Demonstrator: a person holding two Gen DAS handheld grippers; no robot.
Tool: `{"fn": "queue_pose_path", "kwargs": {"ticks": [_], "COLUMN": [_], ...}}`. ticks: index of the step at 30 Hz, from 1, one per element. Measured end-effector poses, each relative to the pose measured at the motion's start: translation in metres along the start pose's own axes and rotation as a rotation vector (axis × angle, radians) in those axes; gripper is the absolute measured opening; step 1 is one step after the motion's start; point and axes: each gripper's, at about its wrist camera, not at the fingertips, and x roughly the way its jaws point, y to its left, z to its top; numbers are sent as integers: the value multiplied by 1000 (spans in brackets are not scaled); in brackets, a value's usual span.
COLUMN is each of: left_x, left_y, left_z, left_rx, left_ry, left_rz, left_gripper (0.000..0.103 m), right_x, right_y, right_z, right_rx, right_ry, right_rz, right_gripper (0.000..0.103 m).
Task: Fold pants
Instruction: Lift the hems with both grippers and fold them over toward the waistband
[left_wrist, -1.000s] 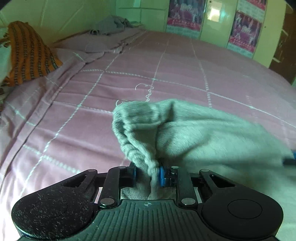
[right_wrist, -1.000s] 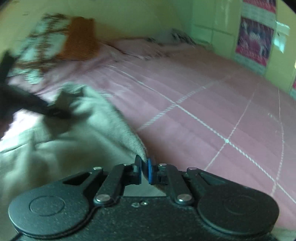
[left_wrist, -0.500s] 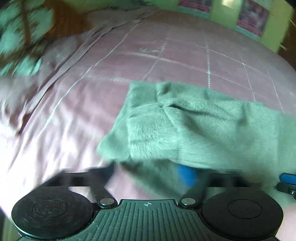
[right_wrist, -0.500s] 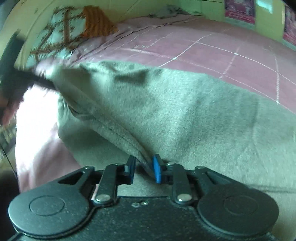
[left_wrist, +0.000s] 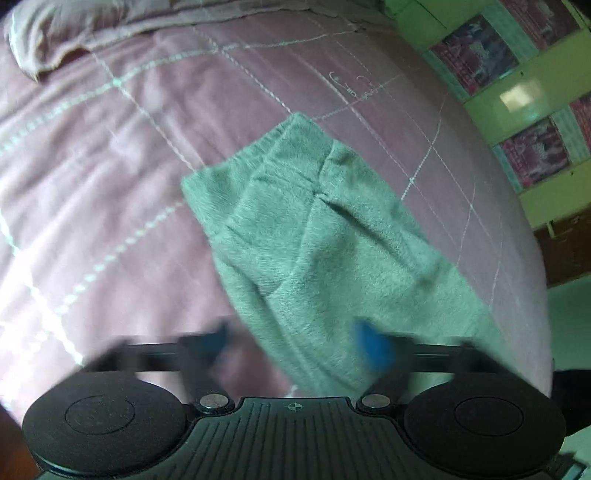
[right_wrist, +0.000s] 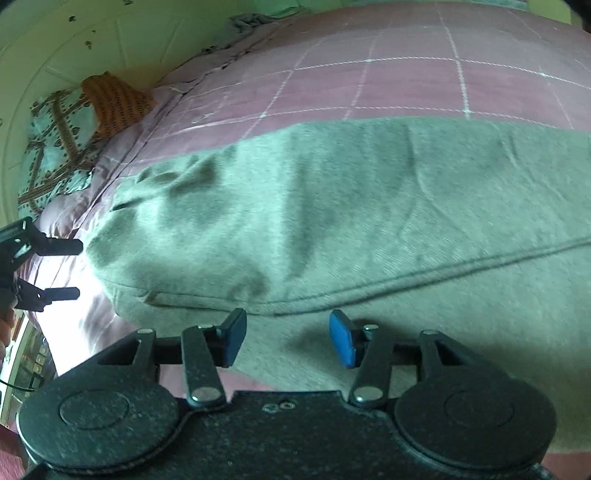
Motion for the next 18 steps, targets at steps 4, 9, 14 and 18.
{"fn": "queue_pose_path", "kwargs": {"ticks": [4,9,14,18], "left_x": [17,27,13,0], "left_y": [-3,-7,-12,-20], "left_z": [3,0,6,16], "left_rx": [-31,-38,-27,8], "left_ry": [23,12,-51,-77], "left_rz": [2,13,11,-2], "left_gripper": [26,26,16,12], "right_x": [4,2,9,15], "right_y": [-6,-19,-34,-41], "right_z": [0,2,13,17], "right_rx": [45,150,266,312], "right_ry": [9,10,-30,-53], "right_rz": [-13,18,3,-37], "right_gripper": [49,50,46,11]}}
